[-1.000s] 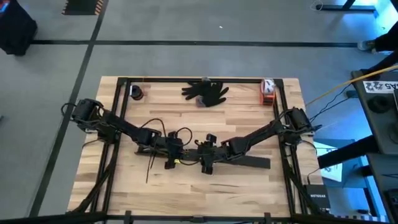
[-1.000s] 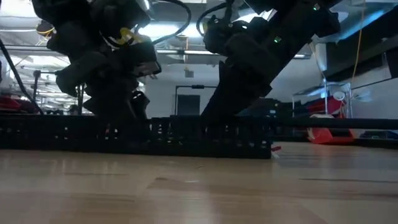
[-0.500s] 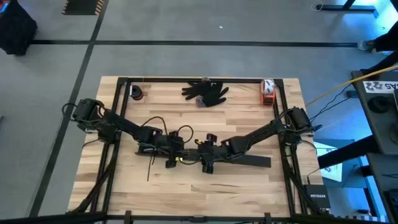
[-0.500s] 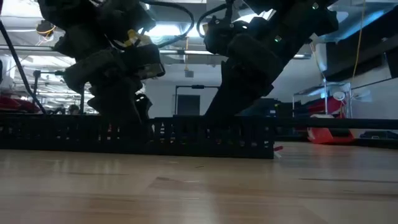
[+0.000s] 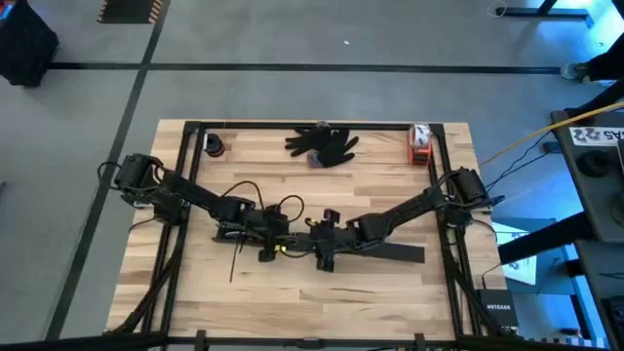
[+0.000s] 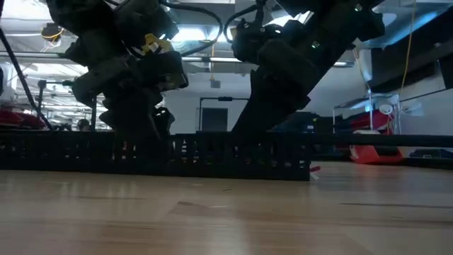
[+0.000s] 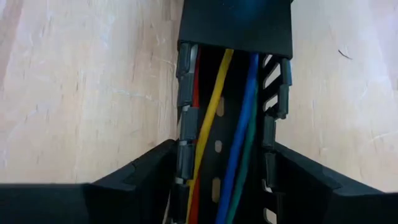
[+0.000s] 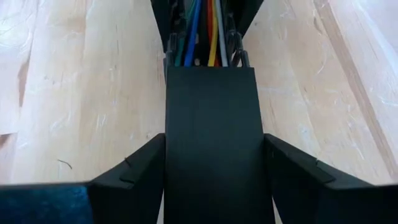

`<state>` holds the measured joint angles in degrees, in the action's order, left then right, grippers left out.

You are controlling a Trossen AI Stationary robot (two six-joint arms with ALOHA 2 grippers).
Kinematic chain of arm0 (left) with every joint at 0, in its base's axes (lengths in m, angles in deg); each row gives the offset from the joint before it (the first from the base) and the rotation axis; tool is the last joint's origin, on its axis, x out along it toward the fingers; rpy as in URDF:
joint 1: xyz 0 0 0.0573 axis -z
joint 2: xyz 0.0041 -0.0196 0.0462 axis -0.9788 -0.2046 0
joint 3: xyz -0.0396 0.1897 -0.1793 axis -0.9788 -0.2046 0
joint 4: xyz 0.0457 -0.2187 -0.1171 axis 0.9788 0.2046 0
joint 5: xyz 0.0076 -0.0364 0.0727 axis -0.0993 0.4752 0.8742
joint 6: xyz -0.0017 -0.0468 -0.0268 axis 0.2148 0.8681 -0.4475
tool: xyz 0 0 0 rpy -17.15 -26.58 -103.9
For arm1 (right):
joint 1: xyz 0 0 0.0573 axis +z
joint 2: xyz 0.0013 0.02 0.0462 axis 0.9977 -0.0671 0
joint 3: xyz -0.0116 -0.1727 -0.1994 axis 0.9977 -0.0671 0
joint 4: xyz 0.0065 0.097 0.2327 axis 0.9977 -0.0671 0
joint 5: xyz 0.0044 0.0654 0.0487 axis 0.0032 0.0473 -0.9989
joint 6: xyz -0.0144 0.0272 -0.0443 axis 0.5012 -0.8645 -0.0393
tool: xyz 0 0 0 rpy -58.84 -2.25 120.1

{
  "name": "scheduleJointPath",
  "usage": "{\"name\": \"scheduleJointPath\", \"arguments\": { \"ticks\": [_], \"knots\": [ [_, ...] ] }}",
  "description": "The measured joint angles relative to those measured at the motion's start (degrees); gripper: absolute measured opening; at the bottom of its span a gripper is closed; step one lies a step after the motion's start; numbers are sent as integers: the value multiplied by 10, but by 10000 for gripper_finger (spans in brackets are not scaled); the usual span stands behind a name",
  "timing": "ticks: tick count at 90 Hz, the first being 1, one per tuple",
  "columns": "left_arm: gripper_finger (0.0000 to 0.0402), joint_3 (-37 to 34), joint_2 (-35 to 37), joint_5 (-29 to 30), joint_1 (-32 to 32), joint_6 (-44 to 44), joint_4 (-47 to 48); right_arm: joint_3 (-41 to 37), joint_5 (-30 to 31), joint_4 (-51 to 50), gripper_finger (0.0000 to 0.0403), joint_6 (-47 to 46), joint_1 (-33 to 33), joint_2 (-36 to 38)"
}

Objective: Ziptie cables
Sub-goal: Close the cable duct

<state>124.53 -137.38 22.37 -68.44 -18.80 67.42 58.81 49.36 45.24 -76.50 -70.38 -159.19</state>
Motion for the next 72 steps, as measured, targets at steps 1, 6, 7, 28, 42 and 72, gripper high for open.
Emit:
{"name": "scheduleJointPath", "arguments": {
  "ticks": [1,6,7,28,42,72],
  "knots": [
    [224,0,0,0,0,1,0,0,0,0,225,0,0,0],
    [224,0,0,0,0,10,0,0,0,0,225,1,0,0],
    [224,0,0,0,0,11,0,0,0,0,225,1,0,0],
    [224,0,0,2,0,5,0,0,0,1,225,6,-1,0],
    [224,-1,0,12,0,-9,0,-1,0,5,225,13,-1,0],
    [224,-2,0,23,0,7,-4,-1,0,9,225,16,-1,-1]
  ]
}}
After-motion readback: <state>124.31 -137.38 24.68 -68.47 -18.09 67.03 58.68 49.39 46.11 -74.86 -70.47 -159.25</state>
